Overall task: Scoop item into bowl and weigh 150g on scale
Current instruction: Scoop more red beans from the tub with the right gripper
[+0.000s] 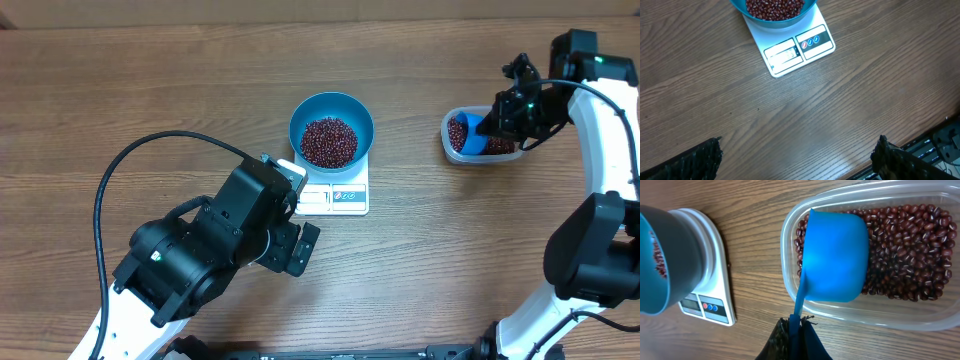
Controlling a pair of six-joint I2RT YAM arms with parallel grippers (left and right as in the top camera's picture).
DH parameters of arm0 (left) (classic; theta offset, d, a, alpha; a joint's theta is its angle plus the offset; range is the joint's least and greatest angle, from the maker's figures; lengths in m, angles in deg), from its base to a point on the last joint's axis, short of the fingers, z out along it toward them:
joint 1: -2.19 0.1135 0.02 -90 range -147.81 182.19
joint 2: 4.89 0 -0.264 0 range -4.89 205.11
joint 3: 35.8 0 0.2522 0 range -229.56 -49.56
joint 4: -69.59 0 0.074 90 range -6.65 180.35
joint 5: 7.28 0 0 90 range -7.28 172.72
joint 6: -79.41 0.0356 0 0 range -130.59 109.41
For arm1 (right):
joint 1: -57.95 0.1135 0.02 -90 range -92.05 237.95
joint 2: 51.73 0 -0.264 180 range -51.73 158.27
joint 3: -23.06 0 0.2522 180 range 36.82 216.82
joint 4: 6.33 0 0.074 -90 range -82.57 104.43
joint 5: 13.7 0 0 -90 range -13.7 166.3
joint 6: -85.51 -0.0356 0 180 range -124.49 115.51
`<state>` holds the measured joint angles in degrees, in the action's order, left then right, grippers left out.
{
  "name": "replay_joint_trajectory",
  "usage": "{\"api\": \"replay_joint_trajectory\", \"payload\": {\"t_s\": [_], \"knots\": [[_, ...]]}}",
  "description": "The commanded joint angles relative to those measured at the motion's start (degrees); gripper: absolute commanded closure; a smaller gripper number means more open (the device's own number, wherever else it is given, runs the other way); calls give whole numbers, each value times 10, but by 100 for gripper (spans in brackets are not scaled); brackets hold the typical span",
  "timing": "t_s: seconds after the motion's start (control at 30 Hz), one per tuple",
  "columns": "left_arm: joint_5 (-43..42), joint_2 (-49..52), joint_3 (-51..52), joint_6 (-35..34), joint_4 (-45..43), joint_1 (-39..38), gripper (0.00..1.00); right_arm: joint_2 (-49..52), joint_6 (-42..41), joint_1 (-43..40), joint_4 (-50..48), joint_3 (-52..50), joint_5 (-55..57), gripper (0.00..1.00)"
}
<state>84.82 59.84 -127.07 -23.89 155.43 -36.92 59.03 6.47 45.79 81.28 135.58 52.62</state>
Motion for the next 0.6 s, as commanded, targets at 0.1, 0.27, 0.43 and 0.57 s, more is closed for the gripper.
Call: {"api": "replay_joint_trajectory", "payload": {"t_s": [0.1, 0.27, 0.43, 0.57], "knots": [[-2, -2, -7, 9, -1, 1, 0, 2, 12, -21, 10, 0, -53, 96], [-2, -2, -7, 9, -1, 1, 1, 2, 12, -40, 16, 0, -54, 96], [-2, -2, -7, 9, -1, 1, 0, 2, 18, -54, 21, -1, -57, 96], [-2, -2, -7, 9, -1, 1, 1, 2, 31, -61, 24, -1, -74, 96]]}}
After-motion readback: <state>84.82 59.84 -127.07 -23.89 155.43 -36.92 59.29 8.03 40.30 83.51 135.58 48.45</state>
